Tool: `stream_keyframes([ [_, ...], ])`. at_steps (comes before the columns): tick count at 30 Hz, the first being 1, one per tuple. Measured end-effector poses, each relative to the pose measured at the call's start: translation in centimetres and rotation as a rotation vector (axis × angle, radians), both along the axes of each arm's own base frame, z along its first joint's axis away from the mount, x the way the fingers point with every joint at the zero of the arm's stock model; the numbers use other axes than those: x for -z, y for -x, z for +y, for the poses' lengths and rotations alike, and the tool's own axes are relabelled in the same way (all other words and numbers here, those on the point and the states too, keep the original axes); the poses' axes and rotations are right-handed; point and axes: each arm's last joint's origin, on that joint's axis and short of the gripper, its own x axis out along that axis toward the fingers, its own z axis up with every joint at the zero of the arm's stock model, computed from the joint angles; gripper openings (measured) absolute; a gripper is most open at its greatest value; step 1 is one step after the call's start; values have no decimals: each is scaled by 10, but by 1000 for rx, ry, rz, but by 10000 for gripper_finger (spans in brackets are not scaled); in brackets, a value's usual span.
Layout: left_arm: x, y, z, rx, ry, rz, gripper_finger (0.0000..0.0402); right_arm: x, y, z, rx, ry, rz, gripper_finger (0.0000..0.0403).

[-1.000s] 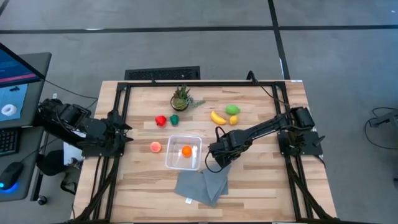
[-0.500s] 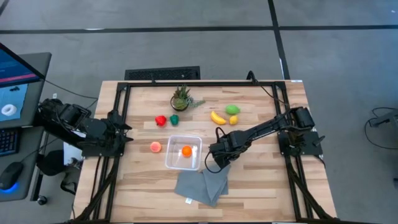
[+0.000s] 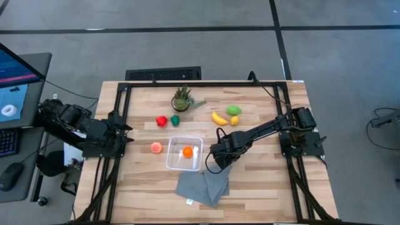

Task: Pick and placing Produce into tupperware
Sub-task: Put the purple grapes into the transparent container

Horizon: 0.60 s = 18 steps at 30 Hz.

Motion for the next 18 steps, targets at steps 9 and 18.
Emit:
stream_keyframes([
  [9, 0, 0, 0, 0, 0, 0, 270, 0, 0, 0, 1, 1, 5, 281],
  [18, 0, 0, 0, 0, 0, 0, 270, 0, 1, 0, 0, 2, 11, 252],
])
